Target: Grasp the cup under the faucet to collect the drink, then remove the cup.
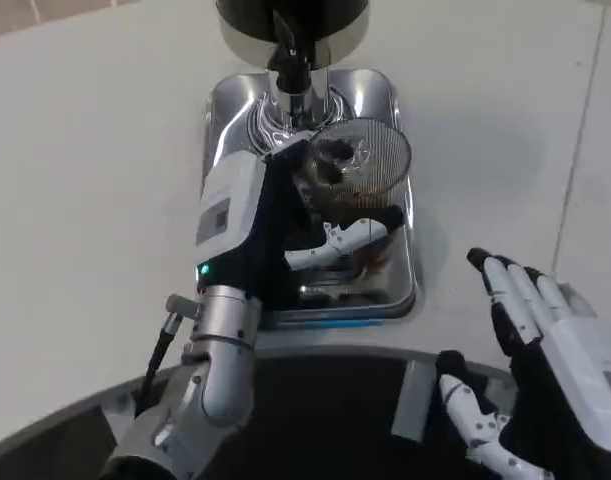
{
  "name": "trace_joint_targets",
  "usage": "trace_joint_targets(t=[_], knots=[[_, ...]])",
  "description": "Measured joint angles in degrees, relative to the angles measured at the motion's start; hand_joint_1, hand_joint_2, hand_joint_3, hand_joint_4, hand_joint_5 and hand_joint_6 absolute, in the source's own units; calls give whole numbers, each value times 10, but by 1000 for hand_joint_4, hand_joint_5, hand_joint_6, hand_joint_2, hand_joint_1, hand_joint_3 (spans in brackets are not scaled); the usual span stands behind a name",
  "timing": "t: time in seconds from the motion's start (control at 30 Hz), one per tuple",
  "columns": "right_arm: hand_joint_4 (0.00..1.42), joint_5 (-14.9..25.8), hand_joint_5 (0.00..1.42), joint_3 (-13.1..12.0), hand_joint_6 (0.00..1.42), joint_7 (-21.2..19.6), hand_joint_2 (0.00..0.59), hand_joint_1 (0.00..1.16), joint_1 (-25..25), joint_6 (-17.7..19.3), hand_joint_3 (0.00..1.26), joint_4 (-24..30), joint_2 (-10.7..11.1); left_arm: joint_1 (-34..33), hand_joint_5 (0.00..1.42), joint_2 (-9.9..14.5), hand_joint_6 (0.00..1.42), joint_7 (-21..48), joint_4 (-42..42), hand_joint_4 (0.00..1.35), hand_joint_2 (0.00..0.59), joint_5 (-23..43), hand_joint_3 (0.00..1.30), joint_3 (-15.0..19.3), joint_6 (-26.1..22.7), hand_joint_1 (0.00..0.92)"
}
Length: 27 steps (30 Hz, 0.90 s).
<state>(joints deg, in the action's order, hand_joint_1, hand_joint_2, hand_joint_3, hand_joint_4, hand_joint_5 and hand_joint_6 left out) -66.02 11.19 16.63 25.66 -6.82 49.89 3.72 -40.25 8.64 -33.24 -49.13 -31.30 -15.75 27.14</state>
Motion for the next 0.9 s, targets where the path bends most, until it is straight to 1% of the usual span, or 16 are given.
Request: trace_joint_targets(t=[0.03,0.07,0.13,0.27,0.37,0.53,0.73,0.9], knots=[[0,-1,0,0,1,4,538,141,0,-1,0,1,-1,1,1329,-2,1423,-9,0,1131,104,0,1050,4,0,631],[0,-1,0,1,1,8,539,140,0,-1,0,1,-2,3,1356,-3,1424,-14,0,1156,109,0,1066,7,0,626],[0,-1,0,3,1,12,541,139,0,-2,0,1,-4,11,1386,-5,1424,-32,0,1190,101,0,1081,11,2,618],[0,-1,0,5,1,19,543,137,-7,-4,0,-1,-7,30,1402,-4,1424,-74,4,1208,94,-8,1121,14,11,631],[0,0,0,4,1,20,543,136,-12,-4,0,-4,-6,42,1404,-1,1424,-86,12,1193,80,-10,1130,13,13,644],[0,6,0,-2,1,20,544,134,-24,-4,0,-12,0,62,1403,17,1424,-87,30,1183,52,-14,1139,14,15,656],[0,24,0,-7,1,20,544,133,-28,-4,0,-23,12,96,1403,40,1424,-87,69,1159,16,-27,1141,14,21,674],[0,30,0,-7,1,17,544,133,-28,-4,0,-23,15,117,1403,51,1424,-86,100,1155,0,-29,1131,18,25,682]])
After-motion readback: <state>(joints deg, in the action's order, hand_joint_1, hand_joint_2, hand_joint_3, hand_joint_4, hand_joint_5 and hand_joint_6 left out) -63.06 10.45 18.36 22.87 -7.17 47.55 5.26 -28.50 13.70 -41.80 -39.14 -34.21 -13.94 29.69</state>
